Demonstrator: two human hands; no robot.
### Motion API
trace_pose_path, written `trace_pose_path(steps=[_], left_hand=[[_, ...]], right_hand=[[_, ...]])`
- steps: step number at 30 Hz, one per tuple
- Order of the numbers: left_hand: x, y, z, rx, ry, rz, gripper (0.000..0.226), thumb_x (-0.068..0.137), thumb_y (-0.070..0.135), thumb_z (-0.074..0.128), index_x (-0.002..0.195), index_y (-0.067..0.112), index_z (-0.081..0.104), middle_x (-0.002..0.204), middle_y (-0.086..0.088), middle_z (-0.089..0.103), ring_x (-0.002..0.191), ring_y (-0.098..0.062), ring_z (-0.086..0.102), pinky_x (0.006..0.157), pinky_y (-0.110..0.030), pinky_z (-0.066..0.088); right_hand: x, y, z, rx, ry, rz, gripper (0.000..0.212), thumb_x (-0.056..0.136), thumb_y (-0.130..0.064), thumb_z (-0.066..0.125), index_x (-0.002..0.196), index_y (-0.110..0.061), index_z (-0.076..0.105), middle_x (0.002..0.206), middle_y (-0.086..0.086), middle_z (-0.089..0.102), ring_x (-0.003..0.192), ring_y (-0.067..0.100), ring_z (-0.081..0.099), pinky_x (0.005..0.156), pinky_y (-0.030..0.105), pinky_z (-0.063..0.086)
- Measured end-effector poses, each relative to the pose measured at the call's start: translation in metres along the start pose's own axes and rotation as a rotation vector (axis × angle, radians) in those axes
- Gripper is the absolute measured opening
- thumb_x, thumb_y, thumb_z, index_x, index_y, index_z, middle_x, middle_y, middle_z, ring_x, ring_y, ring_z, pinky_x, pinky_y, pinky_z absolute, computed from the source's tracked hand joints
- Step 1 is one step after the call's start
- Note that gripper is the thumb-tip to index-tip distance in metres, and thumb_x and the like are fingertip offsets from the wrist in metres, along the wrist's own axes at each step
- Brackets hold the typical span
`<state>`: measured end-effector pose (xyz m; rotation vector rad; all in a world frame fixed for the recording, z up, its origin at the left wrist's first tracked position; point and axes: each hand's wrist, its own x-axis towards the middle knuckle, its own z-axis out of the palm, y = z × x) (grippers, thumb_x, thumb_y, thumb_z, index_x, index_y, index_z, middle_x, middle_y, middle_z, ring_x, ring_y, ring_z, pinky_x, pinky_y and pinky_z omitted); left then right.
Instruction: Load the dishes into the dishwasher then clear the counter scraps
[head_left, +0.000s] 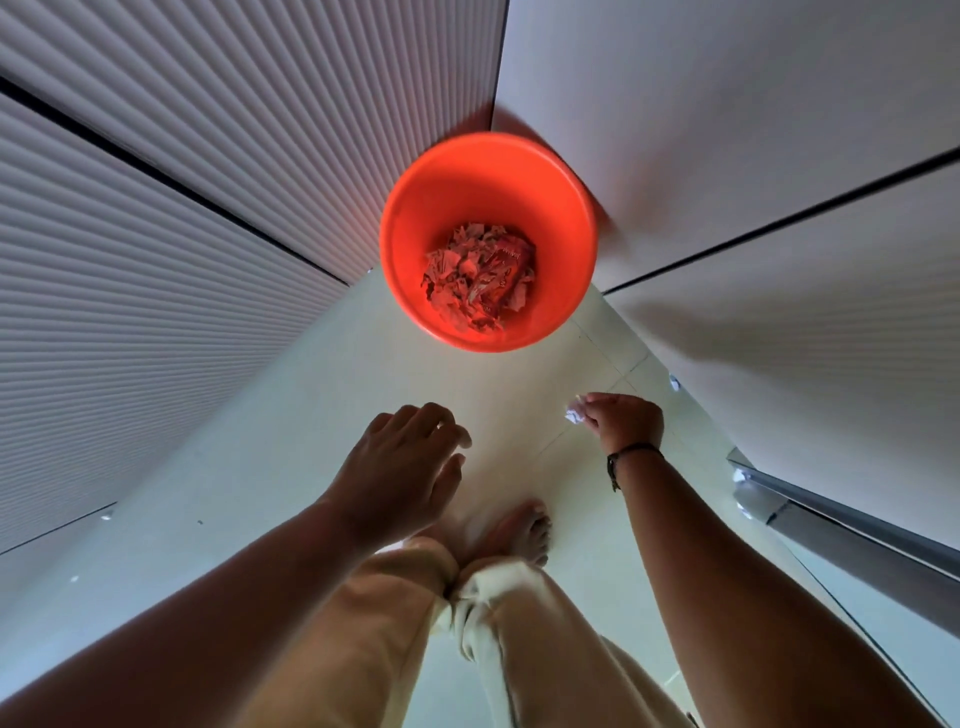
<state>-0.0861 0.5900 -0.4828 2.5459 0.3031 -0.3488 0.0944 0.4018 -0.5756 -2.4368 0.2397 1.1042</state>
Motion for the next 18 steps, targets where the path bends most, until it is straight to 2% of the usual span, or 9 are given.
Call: trace_pose_path(steps=[2, 5, 6, 8, 10, 11, 13, 15, 18], left_hand=[[-0.003, 0.013, -0.02, -0.007, 0.007, -0.038, 0.018, 0.086, 0.025, 0.059, 0.099, 0.019, 0.069, 0.097, 0.0, 0.063, 0.084, -0.025, 0.063, 0.073, -0.037, 0.051], [-0.004, 0.038, -0.055, -0.031, 0.034, -0.094, 0.028, 0.086, 0.033, 0.047, 0.098, 0.02, 0.069, 0.098, 0.001, 0.063, 0.086, -0.024, 0.063, 0.073, -0.036, 0.05], [-0.002, 0.045, -0.067, -0.035, 0.051, -0.115, 0.028, 0.086, 0.033, 0.047, 0.098, 0.02, 0.068, 0.099, 0.001, 0.063, 0.087, -0.024, 0.063, 0.074, -0.036, 0.049], [0.009, 0.053, -0.087, -0.021, 0.096, -0.16, 0.029, 0.085, 0.034, 0.05, 0.101, 0.018, 0.068, 0.101, 0.0, 0.063, 0.09, -0.026, 0.062, 0.075, -0.037, 0.048], [0.024, 0.057, -0.1, 0.017, 0.113, -0.204, 0.03, 0.085, 0.033, 0.058, 0.109, 0.016, 0.066, 0.108, -0.004, 0.062, 0.097, -0.031, 0.06, 0.079, -0.04, 0.047], [0.031, 0.058, -0.104, 0.037, 0.097, -0.232, 0.035, 0.086, 0.035, 0.06, 0.115, 0.016, 0.062, 0.114, -0.005, 0.06, 0.103, -0.032, 0.058, 0.083, -0.041, 0.045], [0.048, 0.055, -0.108, 0.067, 0.02, -0.301, 0.044, 0.088, 0.041, 0.055, 0.127, 0.02, 0.053, 0.127, -0.003, 0.054, 0.116, -0.029, 0.05, 0.092, -0.039, 0.04], [0.061, 0.048, -0.111, 0.072, -0.017, -0.357, 0.05, 0.089, 0.043, 0.052, 0.134, 0.021, 0.047, 0.135, -0.002, 0.049, 0.125, -0.027, 0.045, 0.099, -0.039, 0.036], [0.051, 0.043, -0.107, 0.108, -0.093, -0.412, 0.055, 0.091, 0.046, 0.049, 0.138, 0.02, 0.041, 0.142, -0.004, 0.044, 0.131, -0.025, 0.039, 0.104, -0.04, 0.033]], right_hand=[[-0.038, -0.02, -0.014, 0.298, -0.076, -0.073, 0.023, 0.094, -0.015, 0.06, 0.113, -0.009, 0.07, 0.114, 0.001, 0.07, 0.106, 0.017, 0.066, 0.092, 0.03, 0.05], [-0.09, -0.051, -0.033, 0.922, -0.041, 0.04, 0.014, 0.083, 0.008, 0.064, 0.094, 0.004, 0.071, 0.08, 0.005, 0.075, 0.076, 0.014, 0.072, 0.068, 0.023, 0.057], [-0.108, -0.067, -0.039, 1.048, -0.052, 0.069, 0.012, 0.079, 0.011, 0.065, 0.086, 0.004, 0.071, 0.076, 0.01, 0.074, 0.073, 0.018, 0.072, 0.063, 0.022, 0.057], [-0.129, -0.096, -0.044, 1.063, -0.063, 0.007, 0.017, 0.077, 0.013, 0.066, 0.074, -0.001, 0.073, 0.071, 0.014, 0.073, 0.069, 0.021, 0.072, 0.063, 0.023, 0.056], [-0.135, -0.127, -0.048, 0.941, 0.002, -0.142, 0.025, 0.076, 0.011, 0.063, 0.064, -0.008, 0.074, 0.066, 0.01, 0.072, 0.066, 0.018, 0.069, 0.064, 0.025, 0.055], [-0.135, -0.14, -0.049, 0.809, 0.05, -0.227, 0.021, 0.076, 0.006, 0.065, 0.068, -0.009, 0.076, 0.07, 0.01, 0.073, 0.069, 0.017, 0.069, 0.066, 0.028, 0.054], [-0.123, -0.159, -0.05, 0.472, 0.098, -0.379, 0.02, 0.079, -0.007, 0.069, 0.098, -0.01, 0.076, 0.097, 0.009, 0.074, 0.089, 0.017, 0.067, 0.078, 0.027, 0.049], [-0.109, -0.169, -0.05, 0.148, 0.07, -0.475, 0.041, 0.086, -0.016, 0.066, 0.126, -0.013, 0.062, 0.128, 0.005, 0.062, 0.116, 0.018, 0.057, 0.097, 0.025, 0.042], [-0.105, -0.154, -0.052, -0.359, 0.031, -0.591, 0.05, 0.09, -0.023, 0.057, 0.139, -0.018, 0.046, 0.141, 0.004, 0.048, 0.13, 0.025, 0.043, 0.106, 0.037, 0.037]])
